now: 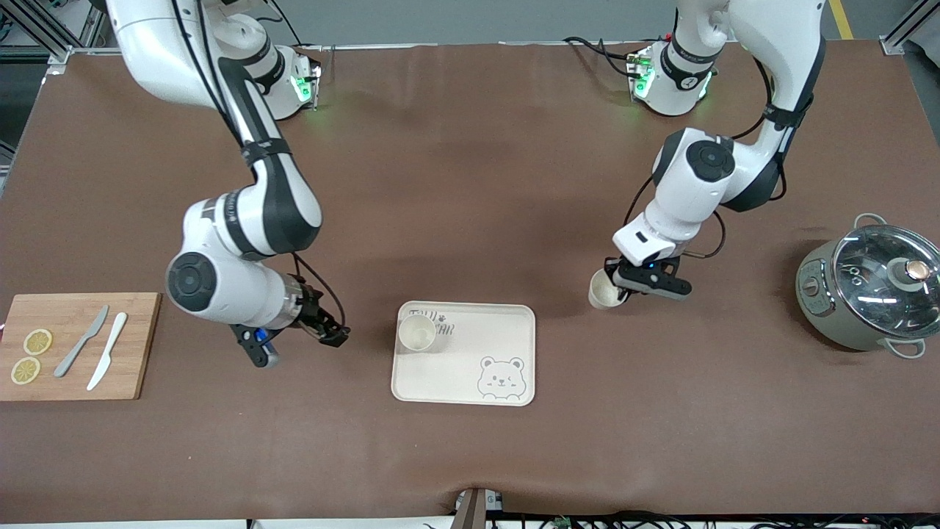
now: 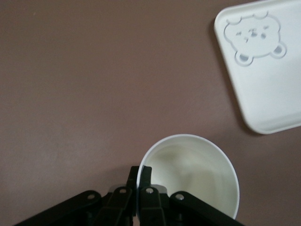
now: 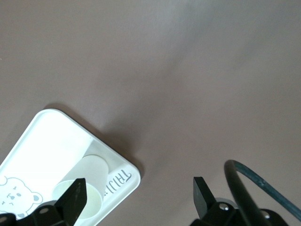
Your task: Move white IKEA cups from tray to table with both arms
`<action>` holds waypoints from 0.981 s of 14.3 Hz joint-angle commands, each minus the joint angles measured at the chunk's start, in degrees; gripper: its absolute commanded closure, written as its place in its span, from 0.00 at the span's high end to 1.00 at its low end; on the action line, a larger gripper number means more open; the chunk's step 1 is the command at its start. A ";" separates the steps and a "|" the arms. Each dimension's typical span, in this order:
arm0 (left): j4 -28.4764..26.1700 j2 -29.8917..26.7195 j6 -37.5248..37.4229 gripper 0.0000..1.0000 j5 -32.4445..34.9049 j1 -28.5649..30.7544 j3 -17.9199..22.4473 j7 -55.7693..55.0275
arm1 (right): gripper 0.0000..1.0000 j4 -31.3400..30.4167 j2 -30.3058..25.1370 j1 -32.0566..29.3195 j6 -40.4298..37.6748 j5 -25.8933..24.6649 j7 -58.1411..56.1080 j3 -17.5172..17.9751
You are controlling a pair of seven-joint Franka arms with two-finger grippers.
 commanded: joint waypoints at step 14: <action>-13.79 -2.64 13.14 0.00 0.93 7.65 -0.98 8.75 | 1.00 1.32 7.90 10.24 13.09 0.48 17.90 -0.57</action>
